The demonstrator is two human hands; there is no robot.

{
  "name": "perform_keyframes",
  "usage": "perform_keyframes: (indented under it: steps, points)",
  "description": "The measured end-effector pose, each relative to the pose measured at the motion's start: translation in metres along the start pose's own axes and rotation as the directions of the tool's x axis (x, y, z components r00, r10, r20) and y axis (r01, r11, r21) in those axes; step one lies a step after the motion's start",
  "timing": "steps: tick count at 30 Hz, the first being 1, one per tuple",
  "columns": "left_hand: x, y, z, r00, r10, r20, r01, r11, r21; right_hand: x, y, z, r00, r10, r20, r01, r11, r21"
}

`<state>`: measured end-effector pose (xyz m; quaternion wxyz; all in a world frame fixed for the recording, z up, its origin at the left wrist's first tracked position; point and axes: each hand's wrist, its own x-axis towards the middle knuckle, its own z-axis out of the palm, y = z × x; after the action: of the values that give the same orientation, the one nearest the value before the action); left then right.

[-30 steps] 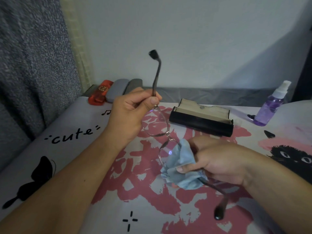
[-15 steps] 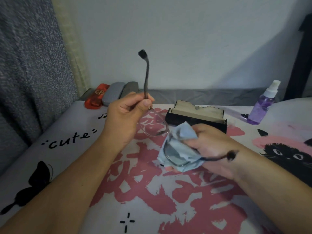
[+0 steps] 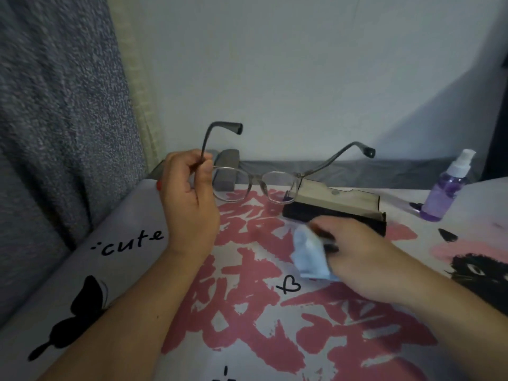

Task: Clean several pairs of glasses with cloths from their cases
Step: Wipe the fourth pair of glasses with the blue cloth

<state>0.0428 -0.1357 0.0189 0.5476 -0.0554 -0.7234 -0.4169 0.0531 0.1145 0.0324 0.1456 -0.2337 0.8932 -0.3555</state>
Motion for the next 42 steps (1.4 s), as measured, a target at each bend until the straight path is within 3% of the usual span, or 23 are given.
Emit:
perform_keyframes:
  steps: [3,6,9,11,14,19,22,27,34,39,42]
  points:
    - [0.0,0.0,-0.001,0.998,0.057,0.017,-0.057,0.998,0.007,-0.004,-0.006,-0.004,0.997,0.021,0.072,-0.024,0.999,0.043]
    - [0.0,0.003,-0.002,0.996,0.088,0.008,-0.087,0.996,-0.014,-0.002,-0.005,-0.016,0.981,0.043,-0.189,0.011,0.961,0.277]
    - [-0.001,0.009,0.0,0.997,0.076,0.016,-0.076,0.996,-0.044,0.002,-0.004,-0.021,0.908,0.046,-0.417,0.163,0.878,0.45]
    - [-0.004,0.014,0.002,0.997,0.076,0.029,-0.074,0.995,-0.062,0.001,-0.003,-0.022,0.848,-0.019,-0.53,0.251,0.894,0.37]
    - [-0.008,0.016,0.005,0.996,0.081,0.042,-0.077,0.994,-0.076,-0.002,-0.005,-0.018,0.748,-0.228,-0.623,0.358,0.929,0.089]
    - [-0.011,0.023,0.009,0.986,0.145,0.08,-0.136,0.984,-0.114,-0.001,0.001,-0.018,0.456,-0.405,-0.793,0.464,0.868,-0.177]
    - [-0.011,0.024,0.011,0.976,0.197,0.095,-0.189,0.978,-0.087,0.001,0.007,-0.022,0.34,-0.457,-0.822,0.486,0.833,-0.263]
    - [-0.011,0.021,0.009,0.98,0.171,0.101,-0.161,0.982,-0.094,0.003,0.01,-0.021,0.355,-0.427,-0.832,0.535,0.822,-0.193]
    - [-0.009,0.024,0.007,0.974,0.201,0.103,-0.193,0.978,-0.081,0.002,0.007,-0.021,0.322,-0.459,-0.828,0.523,0.815,-0.249]
    - [-0.013,0.026,0.009,0.98,0.119,0.159,-0.107,0.991,-0.083,0.003,0.009,-0.024,0.436,-0.359,-0.825,0.493,0.863,-0.115]
    - [-0.014,0.026,0.009,0.978,0.126,0.167,-0.117,0.991,-0.065,0.004,0.009,-0.023,0.458,-0.336,-0.823,0.476,0.874,-0.092]
